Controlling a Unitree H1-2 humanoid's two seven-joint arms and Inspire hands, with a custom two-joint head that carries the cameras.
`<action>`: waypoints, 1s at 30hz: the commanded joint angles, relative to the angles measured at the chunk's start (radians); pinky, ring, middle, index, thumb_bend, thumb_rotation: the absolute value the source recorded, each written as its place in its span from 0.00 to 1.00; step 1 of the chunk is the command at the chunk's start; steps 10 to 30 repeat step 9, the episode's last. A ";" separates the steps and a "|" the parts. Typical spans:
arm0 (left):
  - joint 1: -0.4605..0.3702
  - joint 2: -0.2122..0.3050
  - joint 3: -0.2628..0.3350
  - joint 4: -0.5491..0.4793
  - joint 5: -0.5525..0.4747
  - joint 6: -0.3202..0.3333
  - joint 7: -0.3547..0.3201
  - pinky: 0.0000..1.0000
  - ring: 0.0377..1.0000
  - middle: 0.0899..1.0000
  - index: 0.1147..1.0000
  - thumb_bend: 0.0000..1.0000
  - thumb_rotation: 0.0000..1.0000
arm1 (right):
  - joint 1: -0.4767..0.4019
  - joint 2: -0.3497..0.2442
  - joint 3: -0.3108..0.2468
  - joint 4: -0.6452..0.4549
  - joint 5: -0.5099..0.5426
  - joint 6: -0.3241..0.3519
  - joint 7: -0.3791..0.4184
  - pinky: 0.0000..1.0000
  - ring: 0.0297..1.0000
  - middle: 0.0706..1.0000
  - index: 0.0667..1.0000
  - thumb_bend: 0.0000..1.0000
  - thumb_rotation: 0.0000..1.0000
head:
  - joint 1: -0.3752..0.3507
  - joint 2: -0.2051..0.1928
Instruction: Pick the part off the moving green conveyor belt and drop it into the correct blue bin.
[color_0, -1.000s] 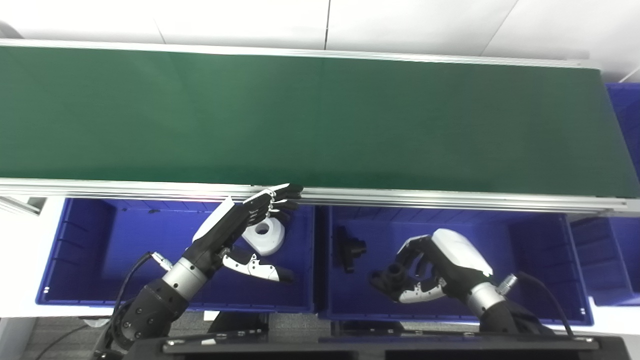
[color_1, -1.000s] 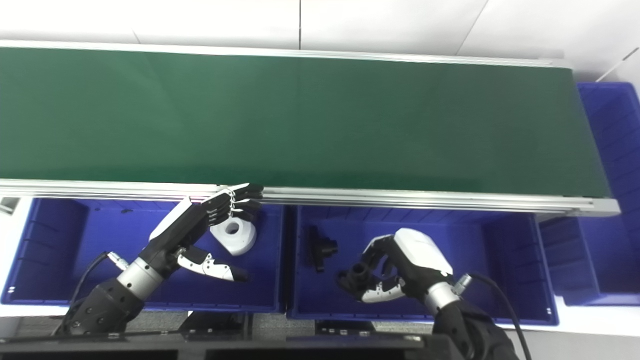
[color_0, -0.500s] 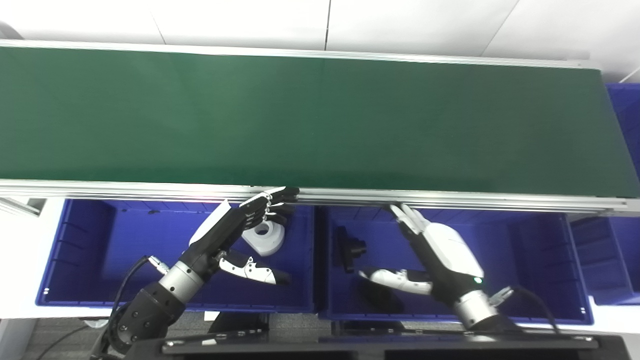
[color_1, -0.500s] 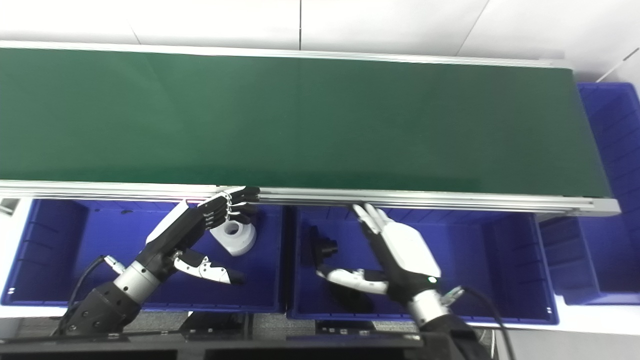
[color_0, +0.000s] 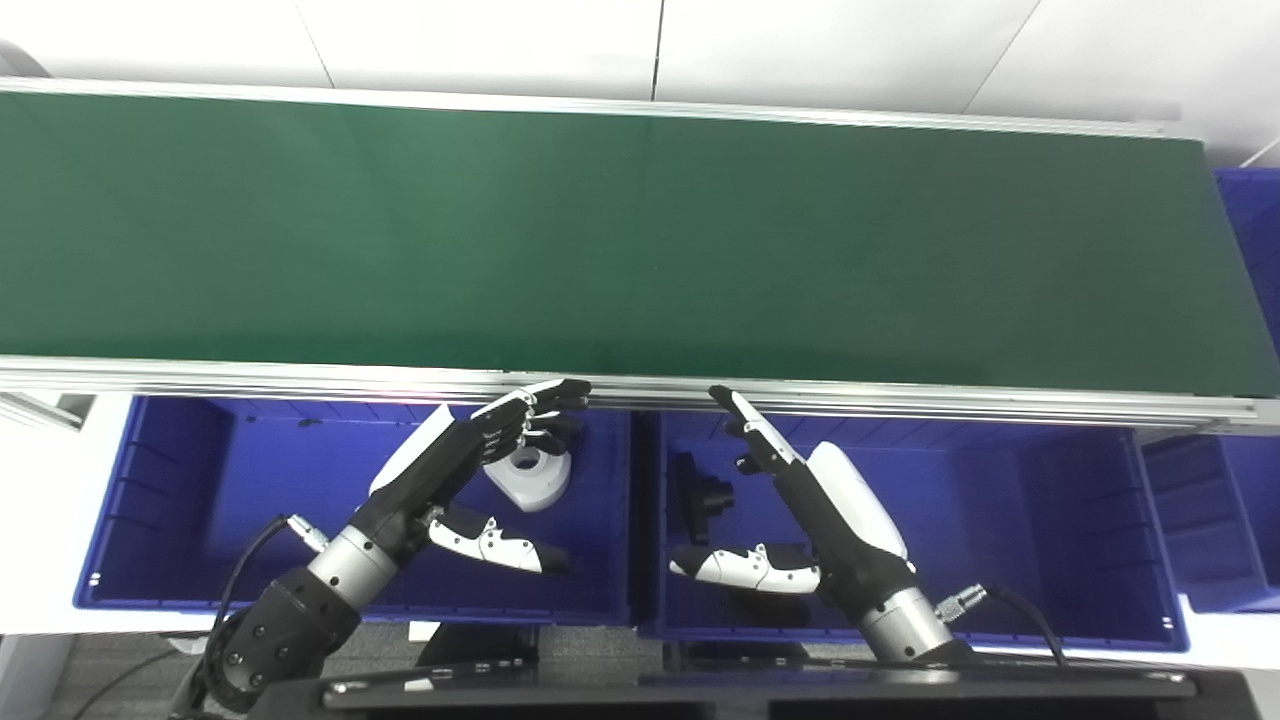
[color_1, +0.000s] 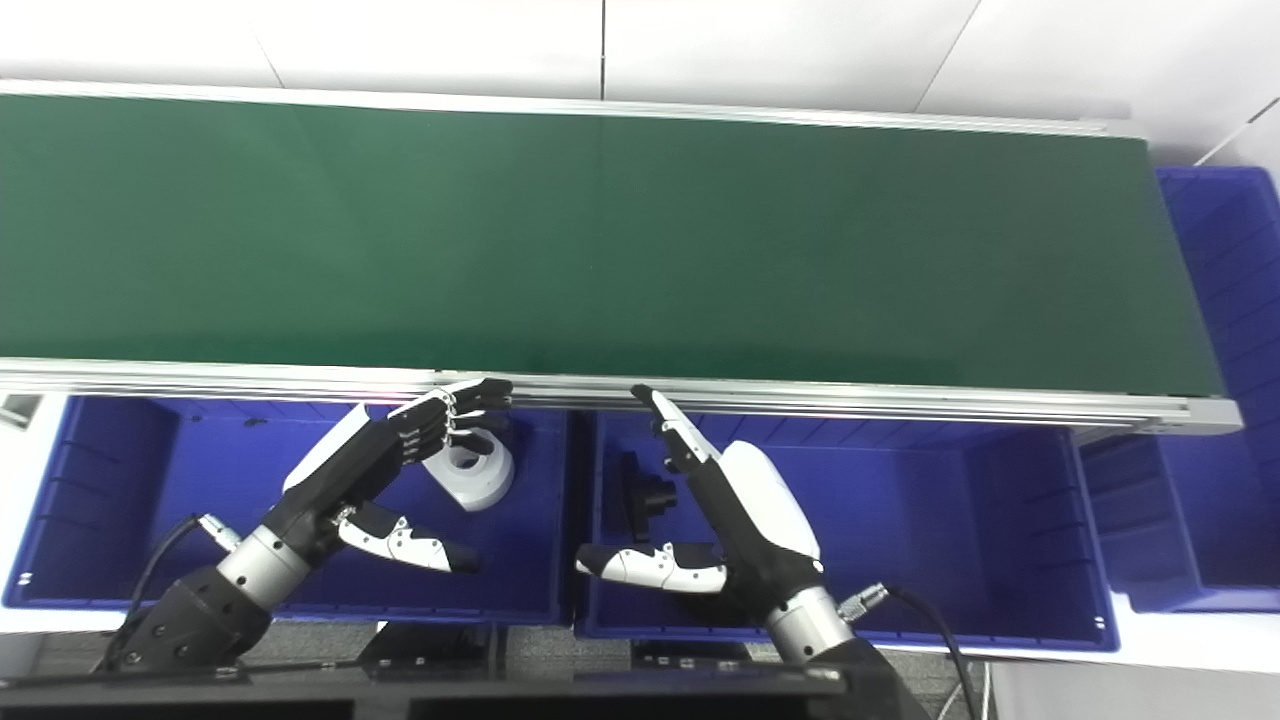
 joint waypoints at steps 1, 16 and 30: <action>0.003 0.000 0.006 -0.012 -0.019 -0.032 0.003 0.73 0.81 0.86 0.86 0.86 0.19 | -0.001 -0.004 -0.005 -0.014 0.023 -0.072 -0.023 0.78 0.91 0.97 1.00 0.86 0.55 | 0.004 -0.004; 0.005 -0.005 0.004 -0.005 -0.019 -0.034 0.005 0.74 0.81 0.86 0.86 0.87 0.20 | -0.009 -0.016 0.001 -0.003 -0.039 -0.040 -0.020 0.73 0.90 0.97 1.00 0.84 0.41 | 0.008 -0.006; 0.005 -0.005 0.004 -0.005 -0.019 -0.034 0.005 0.74 0.81 0.86 0.86 0.87 0.20 | -0.009 -0.016 0.001 -0.003 -0.039 -0.040 -0.020 0.73 0.90 0.97 1.00 0.84 0.41 | 0.008 -0.006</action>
